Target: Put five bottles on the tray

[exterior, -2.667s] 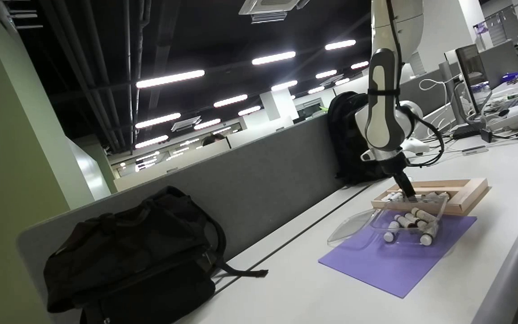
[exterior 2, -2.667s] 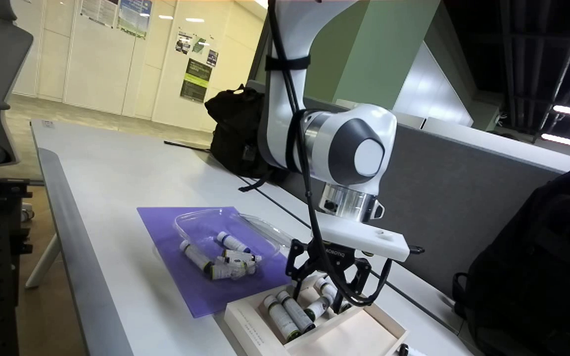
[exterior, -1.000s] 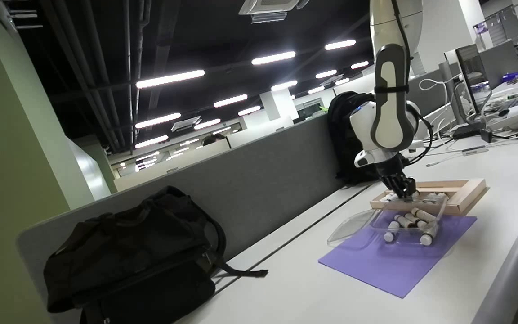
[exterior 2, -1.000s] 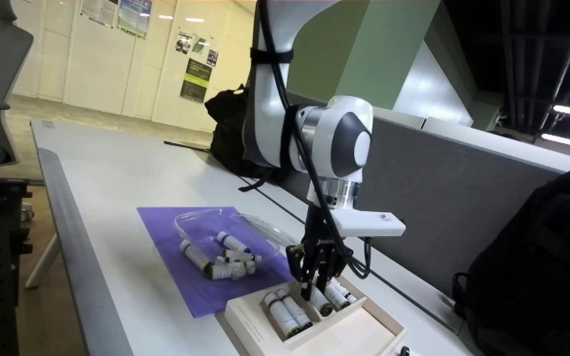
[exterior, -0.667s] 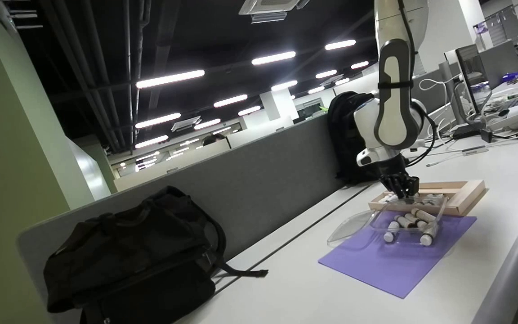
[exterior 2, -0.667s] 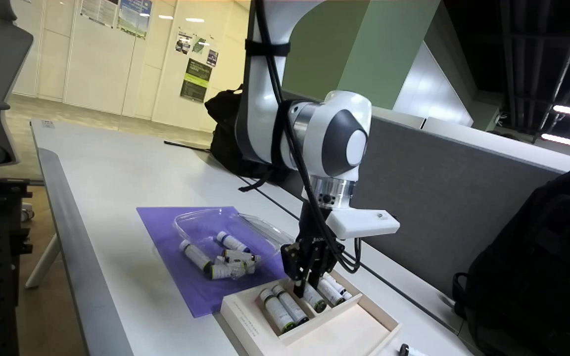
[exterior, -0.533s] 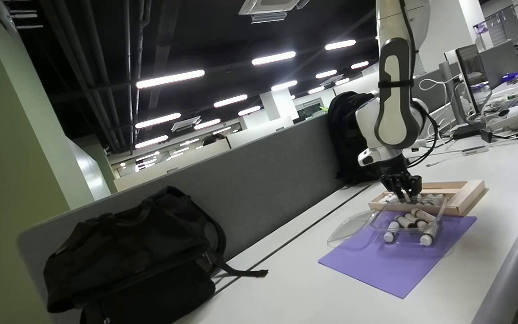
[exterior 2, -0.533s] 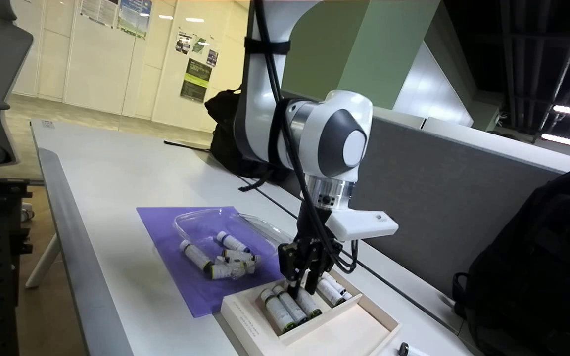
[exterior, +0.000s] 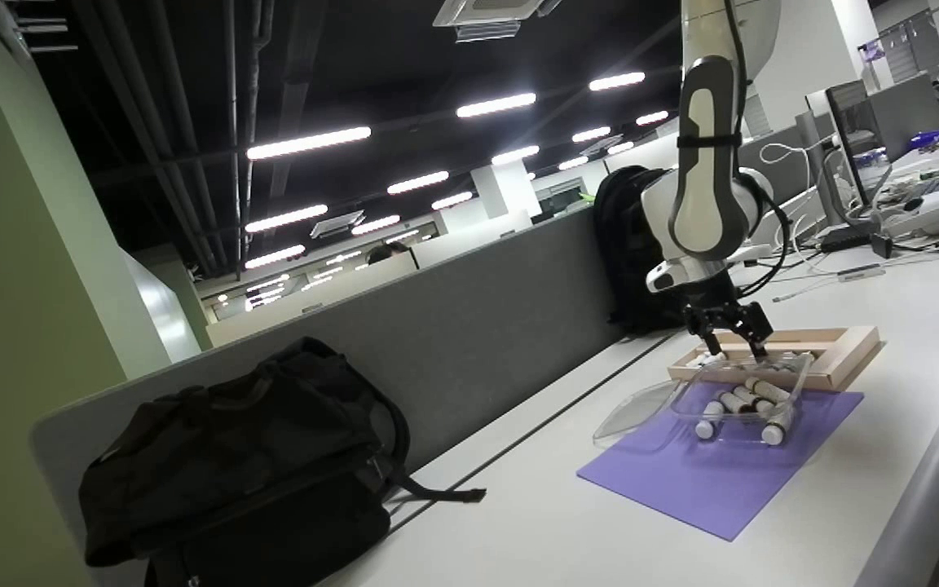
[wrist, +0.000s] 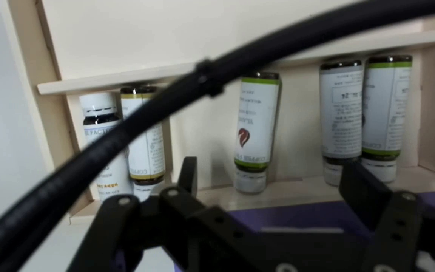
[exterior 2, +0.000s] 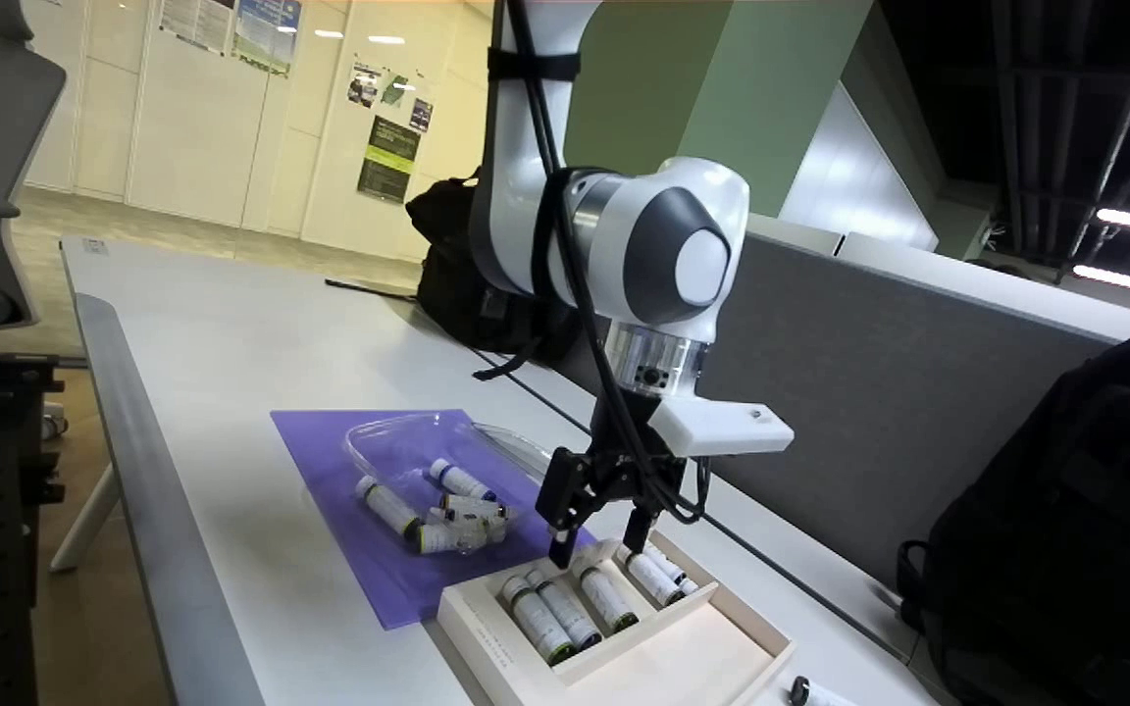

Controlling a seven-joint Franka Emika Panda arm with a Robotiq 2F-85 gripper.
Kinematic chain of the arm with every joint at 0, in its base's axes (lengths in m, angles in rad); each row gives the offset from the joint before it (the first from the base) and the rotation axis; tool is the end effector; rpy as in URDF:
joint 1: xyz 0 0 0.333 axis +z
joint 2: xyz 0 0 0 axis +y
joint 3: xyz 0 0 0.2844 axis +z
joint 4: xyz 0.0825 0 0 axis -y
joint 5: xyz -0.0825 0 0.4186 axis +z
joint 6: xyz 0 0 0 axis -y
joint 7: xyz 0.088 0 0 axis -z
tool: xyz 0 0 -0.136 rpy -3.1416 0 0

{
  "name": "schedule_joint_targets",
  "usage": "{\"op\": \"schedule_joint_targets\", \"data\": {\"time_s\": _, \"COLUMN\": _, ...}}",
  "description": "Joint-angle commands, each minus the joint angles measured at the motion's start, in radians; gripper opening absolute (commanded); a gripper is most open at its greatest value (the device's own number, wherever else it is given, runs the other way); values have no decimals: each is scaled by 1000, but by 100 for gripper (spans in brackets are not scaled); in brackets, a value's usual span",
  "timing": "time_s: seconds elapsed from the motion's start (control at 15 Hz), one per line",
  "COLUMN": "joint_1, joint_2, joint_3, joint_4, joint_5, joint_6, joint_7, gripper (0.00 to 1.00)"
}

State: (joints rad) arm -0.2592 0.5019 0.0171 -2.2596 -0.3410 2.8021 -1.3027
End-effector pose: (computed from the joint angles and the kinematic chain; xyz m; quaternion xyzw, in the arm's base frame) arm 0.5203 -0.1143 0.0515 0.7706 0.6346 -0.0241 0.0543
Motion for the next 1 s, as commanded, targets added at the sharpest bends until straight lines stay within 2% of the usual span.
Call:
{"op": "schedule_joint_targets", "data": {"time_s": 0.0, "joint_1": 55, "joint_2": -95, "joint_3": -27, "joint_4": -28, "joint_5": 14, "joint_6": -69, "joint_7": 40, "gripper": 100}}
{"op": "schedule_joint_targets", "data": {"time_s": 0.27, "joint_1": 121, "joint_2": -108, "joint_3": -113, "joint_4": 9, "joint_5": -51, "joint_6": -120, "joint_7": 117, "gripper": 100}}
{"op": "schedule_joint_targets", "data": {"time_s": 0.53, "joint_1": 125, "joint_2": -84, "joint_3": -199, "joint_4": 83, "joint_5": -173, "joint_6": -137, "joint_7": 110, "gripper": 100}}
{"op": "schedule_joint_targets", "data": {"time_s": 0.6, "joint_1": 132, "joint_2": -74, "joint_3": -230, "joint_4": 122, "joint_5": -197, "joint_6": -147, "joint_7": 155, "gripper": 100}}
{"op": "schedule_joint_targets", "data": {"time_s": 0.67, "joint_1": 105, "joint_2": -93, "joint_3": -175, "joint_4": 55, "joint_5": -149, "joint_6": -117, "joint_7": 98, "gripper": 100}}
{"op": "schedule_joint_targets", "data": {"time_s": 0.93, "joint_1": 98, "joint_2": -88, "joint_3": -173, "joint_4": 60, "joint_5": -153, "joint_6": -118, "joint_7": 89, "gripper": 100}}
